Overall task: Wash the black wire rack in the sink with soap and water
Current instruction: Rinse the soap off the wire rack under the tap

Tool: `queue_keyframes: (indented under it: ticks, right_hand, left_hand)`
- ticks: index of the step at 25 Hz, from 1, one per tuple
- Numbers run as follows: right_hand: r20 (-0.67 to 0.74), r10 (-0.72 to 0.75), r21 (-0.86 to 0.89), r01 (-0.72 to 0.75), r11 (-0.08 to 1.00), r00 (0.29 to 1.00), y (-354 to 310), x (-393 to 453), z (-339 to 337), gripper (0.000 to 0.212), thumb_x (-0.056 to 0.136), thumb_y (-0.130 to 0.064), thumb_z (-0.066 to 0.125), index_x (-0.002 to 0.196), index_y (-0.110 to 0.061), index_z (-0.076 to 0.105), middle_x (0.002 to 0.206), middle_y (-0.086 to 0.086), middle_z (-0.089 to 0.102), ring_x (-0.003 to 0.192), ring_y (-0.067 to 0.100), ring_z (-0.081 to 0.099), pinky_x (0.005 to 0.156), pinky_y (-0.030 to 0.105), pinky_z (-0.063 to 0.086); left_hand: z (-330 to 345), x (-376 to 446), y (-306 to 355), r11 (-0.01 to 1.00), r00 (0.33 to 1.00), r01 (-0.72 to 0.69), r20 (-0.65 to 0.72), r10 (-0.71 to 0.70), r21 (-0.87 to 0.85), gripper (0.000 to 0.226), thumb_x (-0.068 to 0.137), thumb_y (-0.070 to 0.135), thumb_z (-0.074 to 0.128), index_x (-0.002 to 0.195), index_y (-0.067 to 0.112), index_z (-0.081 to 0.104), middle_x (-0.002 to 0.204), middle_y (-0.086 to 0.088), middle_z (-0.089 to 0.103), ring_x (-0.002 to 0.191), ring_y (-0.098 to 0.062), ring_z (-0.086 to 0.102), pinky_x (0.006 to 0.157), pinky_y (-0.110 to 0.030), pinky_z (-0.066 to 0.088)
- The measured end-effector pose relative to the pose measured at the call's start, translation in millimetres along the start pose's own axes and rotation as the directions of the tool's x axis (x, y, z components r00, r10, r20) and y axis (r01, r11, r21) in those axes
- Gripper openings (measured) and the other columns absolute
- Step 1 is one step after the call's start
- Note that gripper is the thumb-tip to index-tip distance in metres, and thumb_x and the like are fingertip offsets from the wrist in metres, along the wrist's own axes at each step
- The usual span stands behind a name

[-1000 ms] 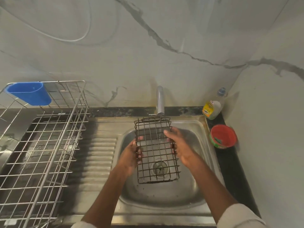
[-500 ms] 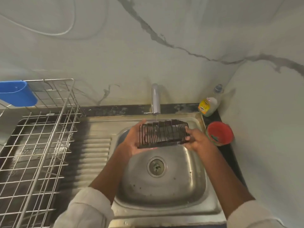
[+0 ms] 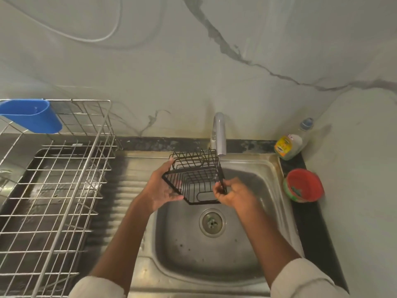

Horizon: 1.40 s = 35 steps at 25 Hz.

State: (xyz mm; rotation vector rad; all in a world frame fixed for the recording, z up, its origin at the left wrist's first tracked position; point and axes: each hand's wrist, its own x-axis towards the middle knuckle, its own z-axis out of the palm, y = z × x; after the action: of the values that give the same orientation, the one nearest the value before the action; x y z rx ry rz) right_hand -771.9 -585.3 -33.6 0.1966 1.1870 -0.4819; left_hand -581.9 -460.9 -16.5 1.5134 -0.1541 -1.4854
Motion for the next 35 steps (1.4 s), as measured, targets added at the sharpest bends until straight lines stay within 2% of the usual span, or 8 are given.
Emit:
queue_keyframes:
  ticks: [12,19,22,25,27,32,34,35]
  right_hand:
    - [-0.032,-0.044,0.043,0.046,0.998,0.998,-26,-15,-79,0.012,0.098,-0.004,0.043,0.087,-0.003,0.048,0.049,0.016,0.051,0.051,0.015,0.042,0.050,0.023,0.039]
    - [-0.024,-0.123,-0.017,0.123,0.992,0.992,-31,-17,-117,0.024,0.101,-0.013,0.038,0.078,-0.011,0.046,0.051,0.004,0.042,0.040,0.013,0.038,0.034,0.018,0.035]
    - [-0.016,-0.114,-0.268,0.106,0.958,0.993,-18,-3,-124,0.024,0.099,-0.019,0.046,0.077,-0.013,0.053,0.053,0.004,0.051,0.041,0.015,0.046,0.038,0.020,0.039]
    - [-0.028,-0.427,-0.687,0.293,0.665,0.904,-14,14,-101,0.009,0.088,-0.015,0.059,0.083,-0.009,0.064,0.074,0.013,0.064,0.060,0.020,0.054,0.053,0.026,0.042]
    - [0.076,-0.533,-0.731,0.411,0.545,0.842,-16,16,-61,0.008,0.089,-0.016,0.068,0.088,-0.009,0.070,0.081,0.010,0.068,0.067,0.017,0.058,0.056,0.028,0.048]
    - [0.336,-0.251,-0.495,0.397,0.773,0.908,-12,13,41,0.021,0.101,-0.010,0.061,0.116,0.004,0.067,0.089,0.013,0.069,0.067,0.012,0.066,0.049,0.018,0.054]
    - [0.339,-0.322,-0.714,0.465,0.524,0.884,-1,17,62,0.024,0.099,-0.025,0.068,0.106,-0.002,0.072,0.071,0.003,0.063,0.048,0.005,0.053,0.039,0.017,0.043]
    - [0.371,-0.399,-0.828,0.493,0.266,0.839,4,16,67,0.024,0.098,-0.031,0.069,0.098,-0.008,0.073,0.067,0.001,0.061,0.046,0.006,0.050,0.040,0.020,0.044]
  left_hand:
    - [67,-3,-1,0.949,0.979,-0.148,0.177,0.100,0.280,0.075,0.078,0.078,0.075,0.134,0.028,0.066,0.131,-0.004,0.075,0.127,-0.025,0.067,0.108,-0.053,0.053]
    - [87,-16,-6,0.871,0.944,-0.232,0.315,0.094,0.433,0.075,0.080,0.070,0.080,0.137,0.027,0.060,0.138,-0.004,0.068,0.132,-0.025,0.062,0.114,-0.052,0.049]
    - [57,-34,-31,0.833,0.960,-0.245,0.247,0.135,0.496,0.086,0.064,0.072,0.090,0.133,0.030,0.061,0.135,0.000,0.067,0.126,-0.022,0.065,0.105,-0.046,0.055]
    - [25,-50,-63,0.866,0.970,-0.240,0.144,0.196,0.439,0.087,0.064,0.072,0.090,0.134,0.028,0.063,0.135,0.000,0.067,0.123,-0.021,0.067,0.091,-0.039,0.060]
    - [6,-55,-78,0.935,0.985,-0.171,0.019,0.174,0.310,0.100,0.056,0.075,0.092,0.136,0.022,0.064,0.137,-0.004,0.068,0.122,-0.023,0.069,0.092,-0.048,0.064]
    - [-16,-64,-80,0.959,0.982,-0.141,-0.086,0.167,0.247,0.103,0.050,0.076,0.093,0.131,0.020,0.063,0.133,-0.007,0.066,0.118,-0.026,0.070,0.095,-0.052,0.064]
    - [-15,-67,-75,0.969,0.985,-0.124,-0.093,0.146,0.213,0.072,0.063,0.067,0.093,0.113,0.027,0.061,0.128,-0.004,0.065,0.115,-0.023,0.068,0.098,-0.054,0.062]
    - [-14,-69,-73,0.974,0.986,-0.111,-0.101,0.133,0.198,0.064,0.066,0.063,0.093,0.107,0.028,0.058,0.125,-0.002,0.064,0.114,-0.021,0.067,0.098,-0.054,0.062]
